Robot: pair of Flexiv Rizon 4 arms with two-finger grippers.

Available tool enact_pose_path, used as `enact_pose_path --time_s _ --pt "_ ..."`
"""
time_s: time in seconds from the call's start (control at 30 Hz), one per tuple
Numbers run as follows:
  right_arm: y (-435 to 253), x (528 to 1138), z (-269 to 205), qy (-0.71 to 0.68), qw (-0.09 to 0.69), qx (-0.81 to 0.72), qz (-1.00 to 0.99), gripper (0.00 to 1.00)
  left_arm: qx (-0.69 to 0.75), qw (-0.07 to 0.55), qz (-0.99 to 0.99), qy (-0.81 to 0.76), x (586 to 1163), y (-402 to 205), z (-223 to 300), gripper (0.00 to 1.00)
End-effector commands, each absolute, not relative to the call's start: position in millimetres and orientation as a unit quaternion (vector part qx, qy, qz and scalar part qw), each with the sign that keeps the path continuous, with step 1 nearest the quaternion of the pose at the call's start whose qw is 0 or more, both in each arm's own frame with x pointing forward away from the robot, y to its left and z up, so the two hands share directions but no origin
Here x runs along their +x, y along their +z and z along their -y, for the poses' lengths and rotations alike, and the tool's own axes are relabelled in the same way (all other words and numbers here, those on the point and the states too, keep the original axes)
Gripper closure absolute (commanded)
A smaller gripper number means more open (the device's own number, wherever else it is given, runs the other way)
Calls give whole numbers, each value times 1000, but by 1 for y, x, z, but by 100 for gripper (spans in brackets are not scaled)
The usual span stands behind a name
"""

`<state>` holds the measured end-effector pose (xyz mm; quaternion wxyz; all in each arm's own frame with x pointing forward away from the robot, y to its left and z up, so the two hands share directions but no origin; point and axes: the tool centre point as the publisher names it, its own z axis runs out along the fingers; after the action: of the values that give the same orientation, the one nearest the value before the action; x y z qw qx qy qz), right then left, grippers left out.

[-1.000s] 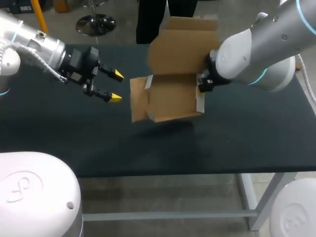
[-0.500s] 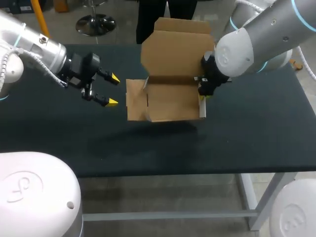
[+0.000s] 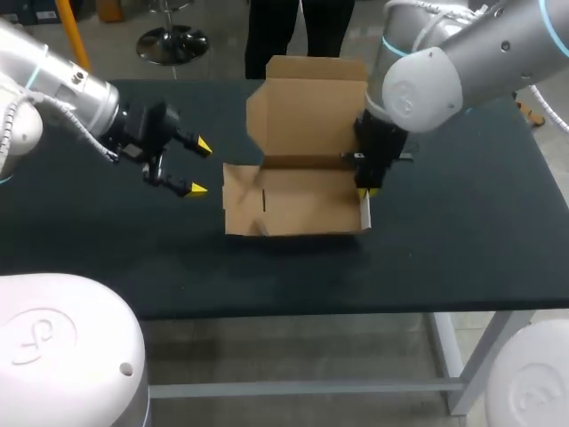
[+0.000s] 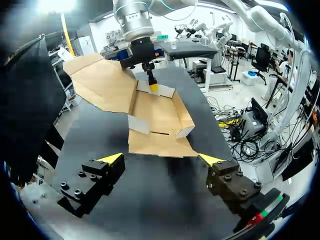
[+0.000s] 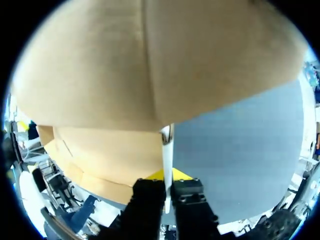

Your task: Assemble the packaging by folding the flat box into shape, placing the metal phone stand inside, and closing the box properly

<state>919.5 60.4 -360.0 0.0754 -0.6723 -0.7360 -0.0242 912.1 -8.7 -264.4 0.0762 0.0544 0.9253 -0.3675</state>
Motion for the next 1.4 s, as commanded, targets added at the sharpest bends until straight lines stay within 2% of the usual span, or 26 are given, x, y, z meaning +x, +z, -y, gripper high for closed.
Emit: enact_pose_path --time_s 0.03,0.57,0.7,1.4 --pt "-358 918 -61 19 98 -685 722 100 54 74 -928 -360 911 -263 10 0" --pt "-361 917 -67 33 102 -685 720 100 54 74 -928 -360 911 -263 10 0" --pt "-366 913 -71 62 143 -676 721 100 54 74 -928 -360 911 -263 10 0" --pt "-379 894 -77 140 191 -663 710 100 54 74 -928 -360 911 -263 10 0"
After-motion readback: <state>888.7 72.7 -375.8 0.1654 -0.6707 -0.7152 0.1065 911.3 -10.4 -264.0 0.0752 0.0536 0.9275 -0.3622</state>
